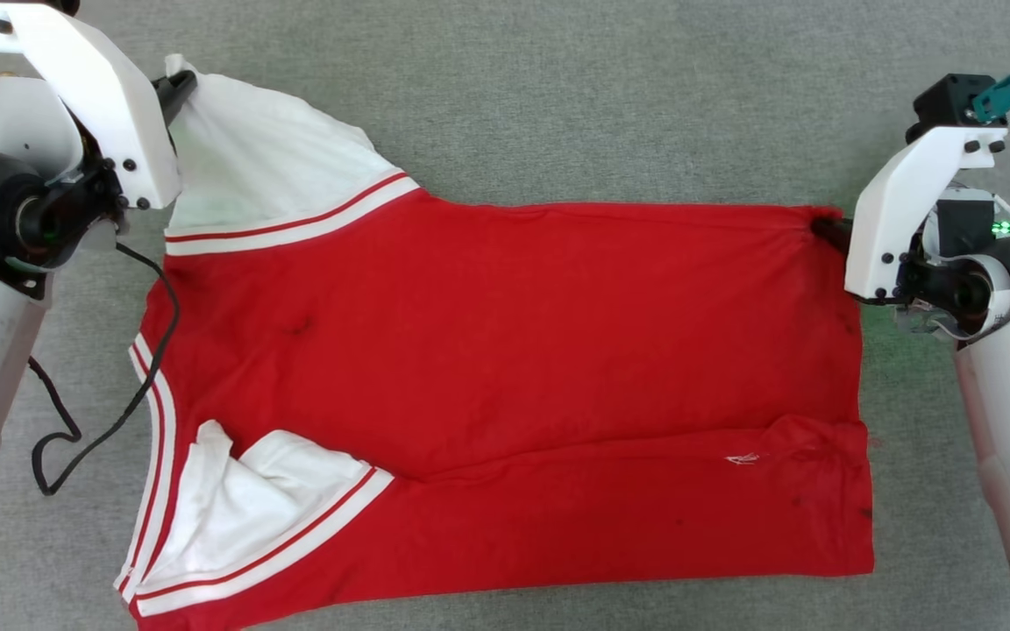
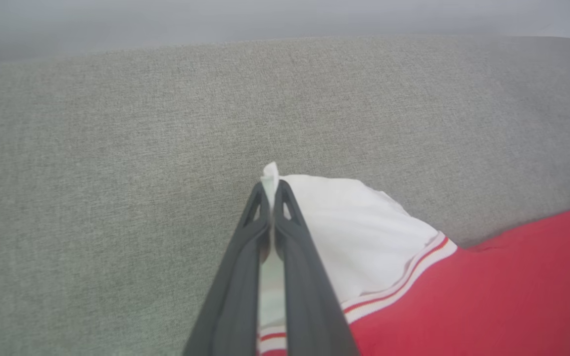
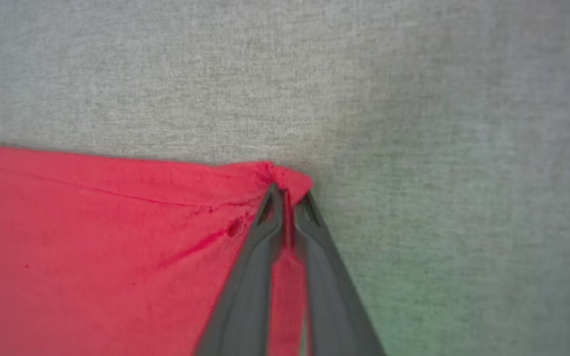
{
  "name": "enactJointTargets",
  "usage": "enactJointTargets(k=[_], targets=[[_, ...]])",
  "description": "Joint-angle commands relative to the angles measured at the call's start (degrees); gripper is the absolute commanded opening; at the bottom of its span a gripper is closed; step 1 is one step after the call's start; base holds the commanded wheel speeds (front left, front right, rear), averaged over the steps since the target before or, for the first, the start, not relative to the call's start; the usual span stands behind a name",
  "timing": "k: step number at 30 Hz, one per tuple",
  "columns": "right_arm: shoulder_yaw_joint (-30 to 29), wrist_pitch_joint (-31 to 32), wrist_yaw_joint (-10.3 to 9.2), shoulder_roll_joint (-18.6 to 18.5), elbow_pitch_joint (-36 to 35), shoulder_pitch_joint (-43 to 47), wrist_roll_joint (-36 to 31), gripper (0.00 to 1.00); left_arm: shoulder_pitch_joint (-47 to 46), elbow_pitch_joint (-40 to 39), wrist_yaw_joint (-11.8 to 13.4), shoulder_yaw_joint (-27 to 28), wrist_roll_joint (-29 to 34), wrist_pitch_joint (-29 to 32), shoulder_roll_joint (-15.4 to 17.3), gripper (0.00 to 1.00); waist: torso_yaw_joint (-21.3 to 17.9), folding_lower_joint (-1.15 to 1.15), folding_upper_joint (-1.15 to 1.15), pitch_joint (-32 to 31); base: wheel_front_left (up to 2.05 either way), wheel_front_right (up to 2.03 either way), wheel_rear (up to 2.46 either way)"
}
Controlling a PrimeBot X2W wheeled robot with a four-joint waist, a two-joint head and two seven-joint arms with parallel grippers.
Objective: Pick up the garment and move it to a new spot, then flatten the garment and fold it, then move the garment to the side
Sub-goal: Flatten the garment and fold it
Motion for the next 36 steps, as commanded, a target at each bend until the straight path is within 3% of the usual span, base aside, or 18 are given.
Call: enactJointTargets(k=[1,7,14,23,30,31,32,33,34,36], targets=[[1.1,0.9,-0.01,1.2,2.3,1.8,-0.2,0.0,0.7,-0.1,-0.1,0.4,-0.2,-0.9,-0.1,0.0,0.3,0.0,0.0,-0.3,0.0,0.0,0.0],[0.7,-2.4,-0.01,-0.7,-2.2,0.5,0.3,0.0,2.9,0.0,-0.5,1.3,-0.9,-3.9,-0.1,0.0,1.3,0.0,0.0,-2.8,0.0,0.0,0.0],[-0.5,-5.5,-0.01,-3.2,-12.2,9.2,0.9,0.0,10.6,-2.6,0.5,3.6,-3.1,-8.4,1.4,0.0,2.2,0.0,0.0,-8.0,0.0,0.0,0.0],[-5.9,-7.0,-0.02,-2.2,-24.0,28.0,1.4,0.0,31.0,-10.6,5.9,6.9,-7.5,-15.3,4.1,0.0,3.2,0.0,0.0,-14.9,0.0,0.0,0.0],[-9.1,-7.6,-0.02,0.8,-27.0,39.5,0.7,0.0,46.6,-13.7,9.2,6.5,-11.9,-16.8,2.5,0.0,3.7,0.0,0.0,-17.8,0.0,0.0,0.0],[-9.1,-7.9,-0.01,1.1,-26.8,40.8,0.4,0.22,47.9,-13.5,9.3,5.8,-11.7,-16.8,2.3,0.0,3.7,0.0,0.0,-18.0,0.0,0.0,0.0],[-9.4,-8.5,-0.01,1.7,-26.5,41.8,0.3,0.67,48.9,-13.0,9.7,5.6,-11.5,-17.8,1.6,0.06,3.7,0.0,0.0,-18.2,0.0,0.0,0.0],[-9.5,-9.1,-0.01,2.0,-26.3,42.7,0.1,1.0,49.8,-12.5,10.1,4.8,-11.0,-18.2,0.8,0.41,3.7,0.0,0.0,-18.4,0.0,0.0,0.0],[-9.5,-9.9,-0.01,2.3,-26.0,43.4,0.0,1.0,50.8,-11.8,10.1,4.0,-10.9,-18.7,-0.3,1.0,3.6,0.0,0.0,-18.6,0.0,0.0,0.0],[-9.5,-12.3,0.0,3.0,-25.7,44.9,-0.1,1.0,51.4,-9.9,10.5,4.0,-10.5,-21.3,-2.3,1.0,3.7,0.0,0.0,-19.2,0.0,0.0,0.0]])
